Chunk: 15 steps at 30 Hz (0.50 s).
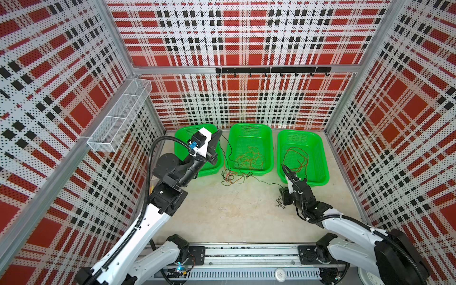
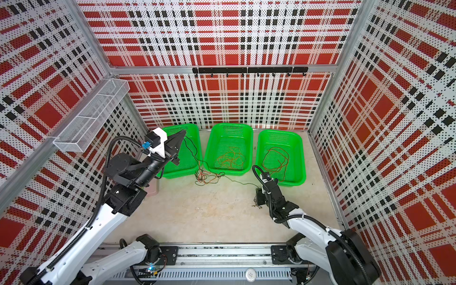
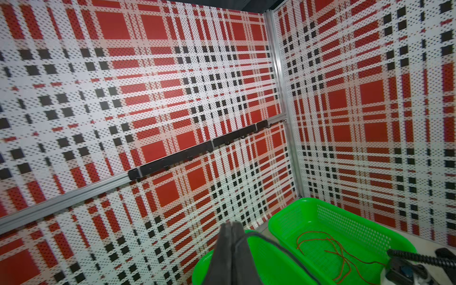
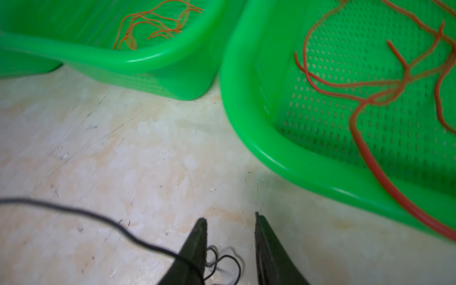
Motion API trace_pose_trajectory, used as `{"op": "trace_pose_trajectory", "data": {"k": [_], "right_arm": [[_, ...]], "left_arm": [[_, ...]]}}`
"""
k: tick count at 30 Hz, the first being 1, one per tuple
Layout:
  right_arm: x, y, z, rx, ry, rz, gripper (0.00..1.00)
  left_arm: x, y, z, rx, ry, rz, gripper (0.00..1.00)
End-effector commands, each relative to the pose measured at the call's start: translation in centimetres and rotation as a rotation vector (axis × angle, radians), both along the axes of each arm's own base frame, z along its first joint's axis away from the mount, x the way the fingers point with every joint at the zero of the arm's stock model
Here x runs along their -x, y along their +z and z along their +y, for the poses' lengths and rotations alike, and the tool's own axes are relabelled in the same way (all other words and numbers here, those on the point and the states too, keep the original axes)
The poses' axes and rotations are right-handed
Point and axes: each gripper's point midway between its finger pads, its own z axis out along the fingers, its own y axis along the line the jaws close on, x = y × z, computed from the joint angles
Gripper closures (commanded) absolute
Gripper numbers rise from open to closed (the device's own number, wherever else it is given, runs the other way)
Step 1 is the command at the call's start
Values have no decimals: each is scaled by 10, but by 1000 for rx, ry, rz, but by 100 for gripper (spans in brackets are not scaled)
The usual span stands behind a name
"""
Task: Untangle and sort cables by color
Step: Untie the cable.
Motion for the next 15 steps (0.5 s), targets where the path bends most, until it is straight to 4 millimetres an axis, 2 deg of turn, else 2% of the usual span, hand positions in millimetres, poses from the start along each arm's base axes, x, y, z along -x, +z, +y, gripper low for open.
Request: {"op": "trace_pose_trajectory", "data": {"k": [1,6,7,9,15], "right_arm": [[-2,50,32,-56,160,-163,55],[19,83,66,-120,308,-269,44],[26,89,76,-144,355,-290,40],[41,102,95,-179,451,-344,37],[57,135,119,-170,523,-469,32]], "left_arm": [[11,-13,-33,-29,-87,13,100],[11,-22,-48,-27,-95,37,100],[12,-23,-49,-26,-96,38,100],[14,-26,-53,-30,-103,38,100],[24,-26,-64,-22,-120,46,100]]}}
